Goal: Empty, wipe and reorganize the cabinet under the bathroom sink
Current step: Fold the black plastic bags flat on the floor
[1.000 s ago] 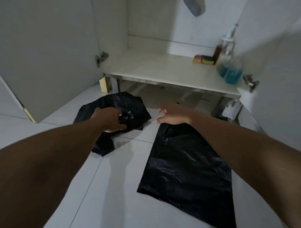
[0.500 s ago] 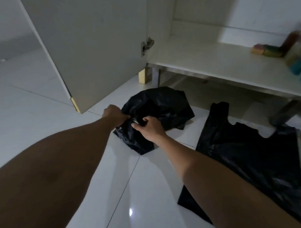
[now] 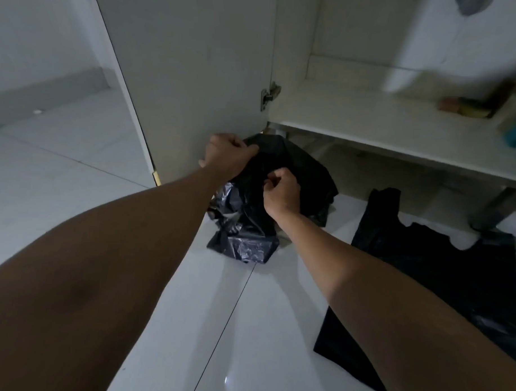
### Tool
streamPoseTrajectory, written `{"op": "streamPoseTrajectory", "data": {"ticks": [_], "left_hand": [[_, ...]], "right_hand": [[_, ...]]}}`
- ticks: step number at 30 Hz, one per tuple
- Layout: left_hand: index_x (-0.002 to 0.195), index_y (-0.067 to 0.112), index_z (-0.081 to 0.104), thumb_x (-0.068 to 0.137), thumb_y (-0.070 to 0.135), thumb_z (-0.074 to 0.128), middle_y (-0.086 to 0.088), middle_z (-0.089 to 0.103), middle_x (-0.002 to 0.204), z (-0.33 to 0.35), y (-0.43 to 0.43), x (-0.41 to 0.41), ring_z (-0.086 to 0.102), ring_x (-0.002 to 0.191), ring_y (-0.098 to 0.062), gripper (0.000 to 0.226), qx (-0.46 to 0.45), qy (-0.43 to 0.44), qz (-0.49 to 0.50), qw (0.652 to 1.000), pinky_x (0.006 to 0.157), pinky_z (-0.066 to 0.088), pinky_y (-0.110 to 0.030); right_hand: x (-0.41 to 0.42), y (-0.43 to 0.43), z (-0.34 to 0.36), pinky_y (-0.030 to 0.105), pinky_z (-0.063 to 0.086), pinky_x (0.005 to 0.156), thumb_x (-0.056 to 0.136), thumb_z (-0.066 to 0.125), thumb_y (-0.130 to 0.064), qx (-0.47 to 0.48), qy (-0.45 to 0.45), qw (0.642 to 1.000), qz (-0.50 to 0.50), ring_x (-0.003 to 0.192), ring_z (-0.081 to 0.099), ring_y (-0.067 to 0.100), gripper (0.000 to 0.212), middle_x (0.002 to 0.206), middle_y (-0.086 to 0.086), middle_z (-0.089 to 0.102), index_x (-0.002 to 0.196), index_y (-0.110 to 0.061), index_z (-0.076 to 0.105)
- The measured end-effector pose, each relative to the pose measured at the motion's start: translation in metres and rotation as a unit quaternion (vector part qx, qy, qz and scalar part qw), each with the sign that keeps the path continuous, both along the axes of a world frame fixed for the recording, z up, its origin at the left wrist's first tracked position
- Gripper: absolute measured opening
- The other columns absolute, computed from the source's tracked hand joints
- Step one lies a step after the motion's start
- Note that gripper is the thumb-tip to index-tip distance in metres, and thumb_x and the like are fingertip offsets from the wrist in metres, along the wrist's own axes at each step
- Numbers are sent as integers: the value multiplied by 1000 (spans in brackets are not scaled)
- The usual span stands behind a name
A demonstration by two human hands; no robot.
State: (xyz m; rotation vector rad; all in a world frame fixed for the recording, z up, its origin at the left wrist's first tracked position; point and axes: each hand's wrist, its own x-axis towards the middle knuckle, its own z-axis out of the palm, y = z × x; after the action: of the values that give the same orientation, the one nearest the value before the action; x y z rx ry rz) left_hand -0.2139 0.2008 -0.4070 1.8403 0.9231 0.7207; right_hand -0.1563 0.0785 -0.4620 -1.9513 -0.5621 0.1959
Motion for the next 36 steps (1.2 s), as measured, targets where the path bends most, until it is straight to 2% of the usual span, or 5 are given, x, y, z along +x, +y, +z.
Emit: {"op": "streamPoseTrajectory", "data": {"ticks": [9,18,23,27,36], "left_hand": [[95,19,70,73,19,84,-6,73,79,68,-24,-3,73,73,-20,25,-12,-124,3,992,67,62,-31],[99,12,72,82,9,72,-1,68,75,104,-33,-5,66,58,-7,17,-71,-206,15,976,52,55,-18],[101,8,70,77,15,80,-9,70,81,110,-28,-1,69,72,-23,27,-161,-224,-50,960,65,58,-30],[115,3,58,72,3,80,-15,67,79,95,-19,-4,61,62,-21,48,-170,-186,-47,967,52,49,-24],[149,30,33,63,41,90,-10,40,144,67,-17,-6,38,132,-32,104,149,85,-63,983,110,39,-51]], "right_hand": [[16,-30,69,28,45,66,90,63,-18,-47,33,998,-13,84,60,22,8,93,5,64,97,-13,64],[5,-42,107,68,43,91,64,73,-71,63,249,949,183,128,46,32,94,145,3,46,144,-36,37],[3,-35,116,58,55,83,96,58,-26,86,189,975,78,96,65,29,16,111,9,68,110,-20,63],[9,-44,129,58,53,81,101,41,-17,140,208,967,50,96,63,30,21,105,8,65,106,-19,62],[52,-101,157,48,51,99,97,45,-37,231,249,933,122,108,66,31,43,119,15,68,120,-7,66]]}}
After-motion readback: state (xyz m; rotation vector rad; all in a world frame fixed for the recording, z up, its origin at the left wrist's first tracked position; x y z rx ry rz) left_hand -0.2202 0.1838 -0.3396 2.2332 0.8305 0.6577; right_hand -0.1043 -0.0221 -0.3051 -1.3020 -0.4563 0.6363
